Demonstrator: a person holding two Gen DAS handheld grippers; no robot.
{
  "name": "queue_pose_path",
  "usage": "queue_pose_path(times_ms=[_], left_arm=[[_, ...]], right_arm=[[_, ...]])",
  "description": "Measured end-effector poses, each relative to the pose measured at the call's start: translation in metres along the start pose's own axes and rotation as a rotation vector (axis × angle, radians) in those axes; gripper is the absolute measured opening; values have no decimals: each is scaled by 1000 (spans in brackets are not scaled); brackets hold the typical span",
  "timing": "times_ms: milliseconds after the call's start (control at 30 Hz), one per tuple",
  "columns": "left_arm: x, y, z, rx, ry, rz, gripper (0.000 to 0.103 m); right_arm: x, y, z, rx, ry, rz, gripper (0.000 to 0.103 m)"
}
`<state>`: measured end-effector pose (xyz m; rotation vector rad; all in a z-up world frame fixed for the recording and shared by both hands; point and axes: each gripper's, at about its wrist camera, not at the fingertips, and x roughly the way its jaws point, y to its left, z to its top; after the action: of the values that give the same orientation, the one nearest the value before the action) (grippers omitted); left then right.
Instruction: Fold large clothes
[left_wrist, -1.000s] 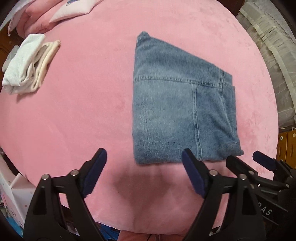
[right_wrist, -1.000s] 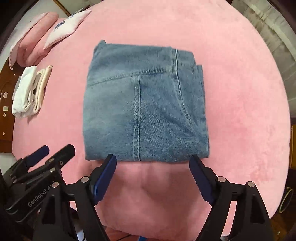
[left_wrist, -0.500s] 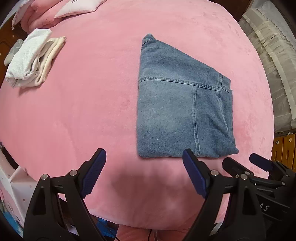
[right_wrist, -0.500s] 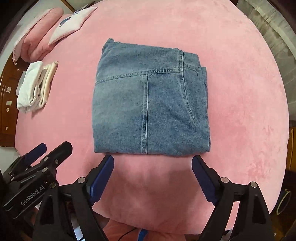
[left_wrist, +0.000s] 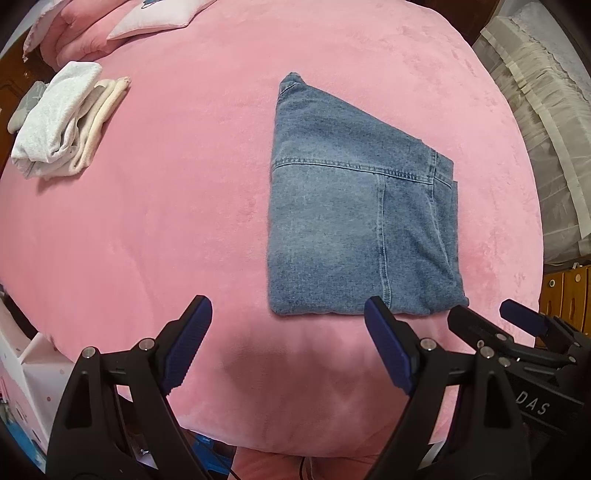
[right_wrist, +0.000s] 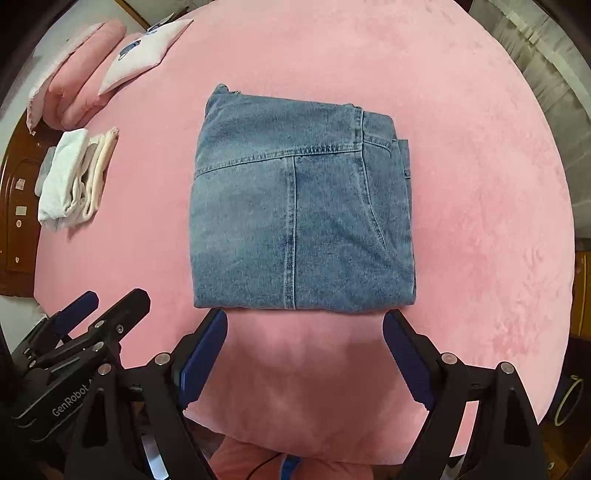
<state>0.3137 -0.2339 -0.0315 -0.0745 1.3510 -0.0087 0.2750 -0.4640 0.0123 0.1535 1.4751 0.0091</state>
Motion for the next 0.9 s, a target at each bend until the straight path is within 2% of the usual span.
queue_pose_path(times_ms=[533,733,833,900], left_arm=[[12,-13,-1,14,29,7,83],[47,-14,1,36,80,14,83],[75,-7,3,54,86,33,83],[95,3,6,41,111,16,83]], right_arm=[[3,-12,-6,5,4,23,88],[25,-24,-3,-11,12,87,89],[51,-43,4,-11,32,103,89],[69,-62,9,14,42,114,89]])
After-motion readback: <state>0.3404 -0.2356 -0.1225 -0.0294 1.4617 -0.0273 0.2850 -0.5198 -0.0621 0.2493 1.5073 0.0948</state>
